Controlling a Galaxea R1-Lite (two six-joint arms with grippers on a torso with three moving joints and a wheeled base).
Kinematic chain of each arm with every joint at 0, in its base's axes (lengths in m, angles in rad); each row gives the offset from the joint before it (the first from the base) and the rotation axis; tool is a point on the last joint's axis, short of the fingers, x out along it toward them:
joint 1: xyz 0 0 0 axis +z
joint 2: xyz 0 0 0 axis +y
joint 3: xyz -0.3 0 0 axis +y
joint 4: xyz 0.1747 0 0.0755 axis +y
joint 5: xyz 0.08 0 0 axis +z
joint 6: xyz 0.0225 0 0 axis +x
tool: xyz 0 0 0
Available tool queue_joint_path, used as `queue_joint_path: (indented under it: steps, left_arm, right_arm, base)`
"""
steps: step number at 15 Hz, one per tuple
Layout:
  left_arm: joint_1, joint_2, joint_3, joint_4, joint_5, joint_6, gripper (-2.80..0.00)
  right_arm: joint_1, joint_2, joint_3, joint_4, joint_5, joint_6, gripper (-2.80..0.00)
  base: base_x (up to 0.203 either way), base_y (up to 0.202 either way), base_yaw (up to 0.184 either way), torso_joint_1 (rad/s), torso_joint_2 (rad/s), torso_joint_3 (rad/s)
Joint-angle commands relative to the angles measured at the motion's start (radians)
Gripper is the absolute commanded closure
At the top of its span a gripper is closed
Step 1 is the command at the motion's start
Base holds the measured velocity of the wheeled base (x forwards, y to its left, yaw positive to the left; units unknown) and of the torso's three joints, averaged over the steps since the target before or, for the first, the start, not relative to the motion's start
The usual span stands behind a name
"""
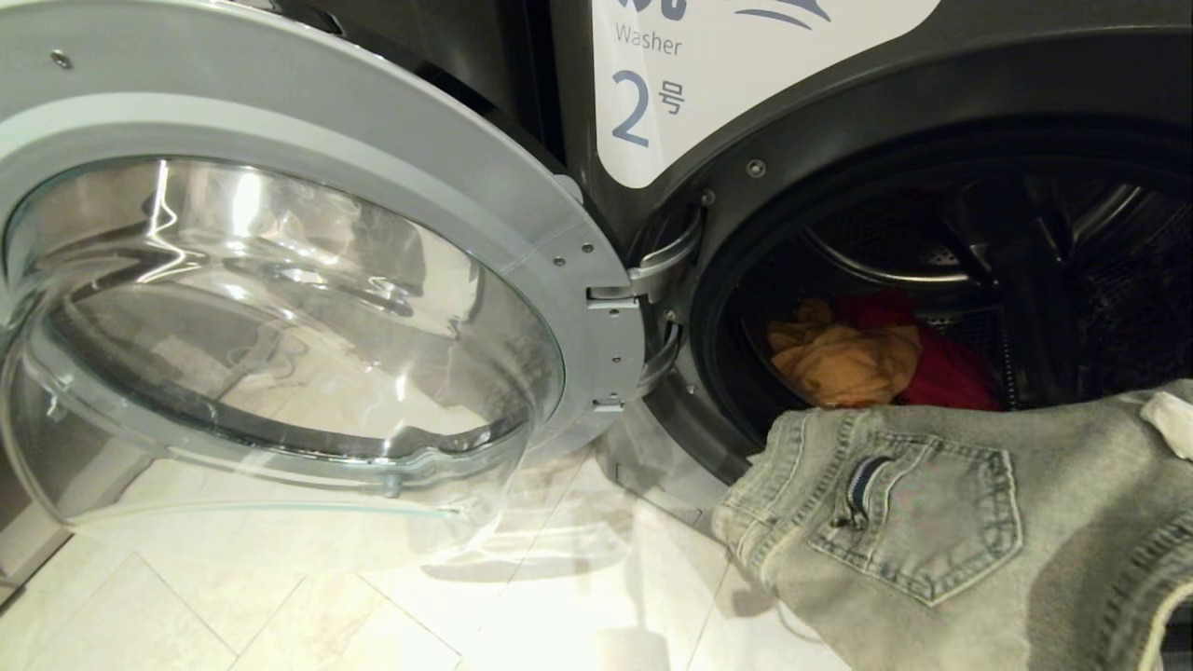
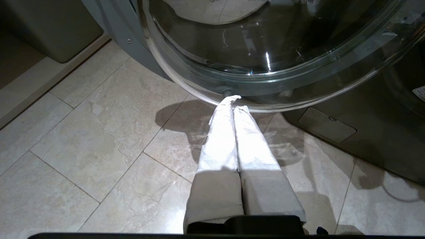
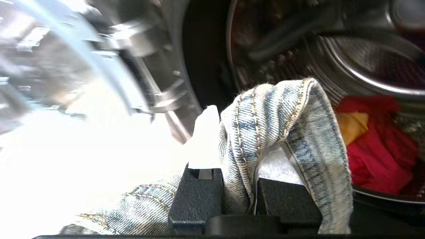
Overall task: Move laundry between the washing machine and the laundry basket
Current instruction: Pick a cloth and place it into the basket
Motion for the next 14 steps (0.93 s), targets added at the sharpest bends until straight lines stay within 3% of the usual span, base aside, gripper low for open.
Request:
queue_joint_path:
  steps: [1,6,14]
  left_arm:
    - [0.000,0.002,0.040,-0.001,0.001,0.000,0.00]
    - [0.000,0.002,0.040,-0.001,0.000,0.000,0.00]
    - [0.000,0.002,0.040,-0.001,0.000,0.000,0.00]
  right_arm:
    - [0.034,-0.197,-0.027,0.094,-0.004,-0.016,0.00]
    - [0.046,-0.408,-0.242,0.341,-0.024,-0.104,0.00]
    - [0.049,-0.512,-0.488,0.683,-0.053,-0.116,0.00]
  base:
    - [0.000,0.000,0.000,0.000,0.00,0.000]
    - [0.000,0.000,0.000,0.000,0.00,0.000]
    - [0.000,0.000,0.000,0.000,0.00,0.000]
